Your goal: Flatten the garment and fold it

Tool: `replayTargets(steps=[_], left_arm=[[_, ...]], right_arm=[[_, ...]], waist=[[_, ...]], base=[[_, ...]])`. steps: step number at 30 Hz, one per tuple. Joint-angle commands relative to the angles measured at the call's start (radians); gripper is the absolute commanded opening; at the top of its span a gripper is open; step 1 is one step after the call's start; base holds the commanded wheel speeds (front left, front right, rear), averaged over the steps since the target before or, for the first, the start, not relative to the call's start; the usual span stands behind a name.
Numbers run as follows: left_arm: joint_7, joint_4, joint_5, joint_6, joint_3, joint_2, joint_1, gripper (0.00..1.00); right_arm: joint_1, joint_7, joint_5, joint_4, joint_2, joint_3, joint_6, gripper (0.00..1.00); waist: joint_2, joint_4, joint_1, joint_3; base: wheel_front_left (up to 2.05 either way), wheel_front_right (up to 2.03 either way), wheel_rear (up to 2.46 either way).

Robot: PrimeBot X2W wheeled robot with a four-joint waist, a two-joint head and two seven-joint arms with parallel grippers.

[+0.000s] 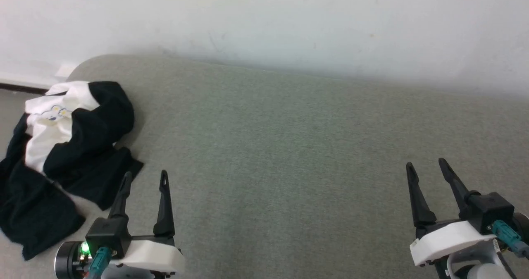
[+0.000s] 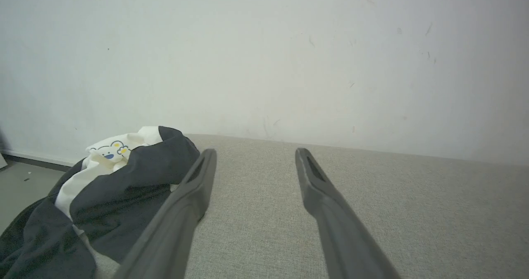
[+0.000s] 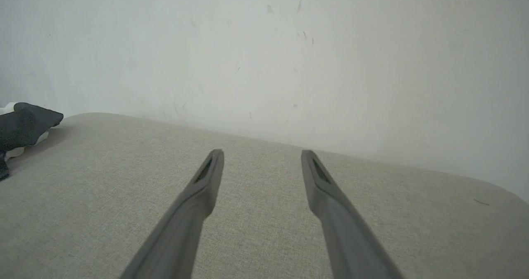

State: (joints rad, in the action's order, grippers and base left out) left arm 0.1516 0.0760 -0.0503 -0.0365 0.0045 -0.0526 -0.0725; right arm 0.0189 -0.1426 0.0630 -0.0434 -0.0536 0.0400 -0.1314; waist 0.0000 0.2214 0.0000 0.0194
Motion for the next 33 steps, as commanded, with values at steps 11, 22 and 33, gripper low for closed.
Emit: replayTargets(steps=[11,22,33], left_arm=[[0.034,0.012,-0.024,-0.021,0.008,0.002,-0.035,1.00],[0.055,0.006,-0.037,-0.022,0.009,0.002,-0.059,1.00],[0.078,0.005,-0.041,-0.014,0.017,0.002,-0.095,1.00]], right_arm=[[-0.020,-0.014,-0.003,-0.020,0.002,-0.038,0.001,1.00],[-0.012,-0.024,0.007,-0.033,0.003,-0.056,0.001,1.00],[0.006,-0.041,0.025,-0.048,0.003,-0.070,0.001,1.00]], waist=[[0.0000,0.128,0.0000,0.000],[0.0000,0.213,0.0000,-0.020],[0.0000,0.299,0.0000,-0.052]], base=[[0.00,0.00,0.00],[0.00,0.00,0.00],[0.00,0.00,0.00]])
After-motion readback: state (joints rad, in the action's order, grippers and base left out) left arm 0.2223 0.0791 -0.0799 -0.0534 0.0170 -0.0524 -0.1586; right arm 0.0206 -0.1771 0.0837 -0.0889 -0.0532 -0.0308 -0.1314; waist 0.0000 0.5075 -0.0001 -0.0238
